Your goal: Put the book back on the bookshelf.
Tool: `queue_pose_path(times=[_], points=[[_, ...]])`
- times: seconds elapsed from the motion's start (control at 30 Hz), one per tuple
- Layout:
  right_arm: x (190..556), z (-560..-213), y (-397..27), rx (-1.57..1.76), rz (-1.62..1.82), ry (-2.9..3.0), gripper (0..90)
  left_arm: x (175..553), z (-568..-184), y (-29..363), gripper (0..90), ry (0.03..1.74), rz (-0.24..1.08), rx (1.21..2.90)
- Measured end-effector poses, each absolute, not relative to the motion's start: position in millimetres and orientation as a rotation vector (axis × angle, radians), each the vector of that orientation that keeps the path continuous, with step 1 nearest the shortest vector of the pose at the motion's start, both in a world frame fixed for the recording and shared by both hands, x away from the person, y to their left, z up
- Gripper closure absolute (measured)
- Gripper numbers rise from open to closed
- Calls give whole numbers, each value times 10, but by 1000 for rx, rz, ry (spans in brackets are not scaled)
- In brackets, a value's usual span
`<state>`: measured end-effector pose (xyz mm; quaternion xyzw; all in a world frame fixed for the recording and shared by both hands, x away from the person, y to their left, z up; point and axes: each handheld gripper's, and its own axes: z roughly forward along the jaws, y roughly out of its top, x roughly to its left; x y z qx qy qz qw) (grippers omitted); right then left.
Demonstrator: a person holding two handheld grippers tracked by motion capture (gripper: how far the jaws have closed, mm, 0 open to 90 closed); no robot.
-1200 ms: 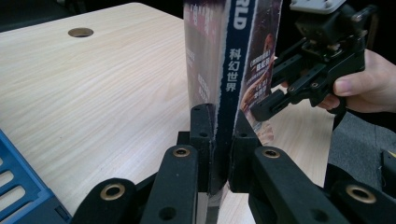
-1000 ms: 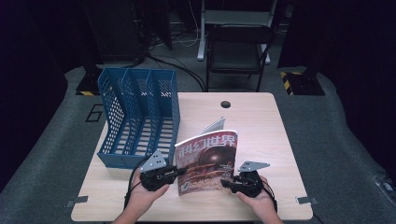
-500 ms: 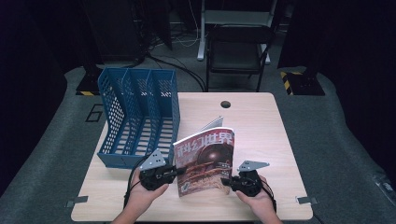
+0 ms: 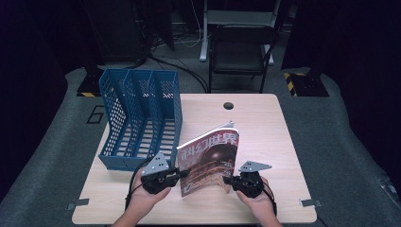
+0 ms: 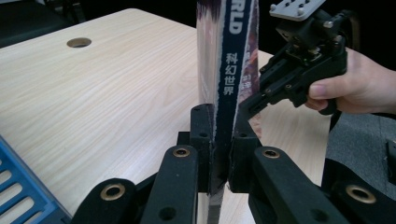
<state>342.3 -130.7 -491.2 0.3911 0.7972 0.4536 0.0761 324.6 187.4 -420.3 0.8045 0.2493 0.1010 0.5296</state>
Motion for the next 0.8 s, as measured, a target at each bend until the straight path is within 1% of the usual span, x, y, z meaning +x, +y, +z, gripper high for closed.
queue_pose_path(times=[0.3,0.53,0.67,0.73,0.8], points=[[3429,-4926,-1257,1150,1341,2339,846,3243,-4214,1871,838,568,273,1927],[3462,-4974,-1278,1160,1334,2338,824,3250,-4263,1872,837,558,252,1959],[3470,-4981,-1293,1164,1337,2337,787,3244,-4273,1879,836,564,242,1958],[3476,-4984,-1305,1167,1340,2335,729,3249,-4277,1888,835,559,245,1963],[3475,-4987,-1320,1194,1354,2331,689,3238,-4277,1886,834,552,231,1968]])
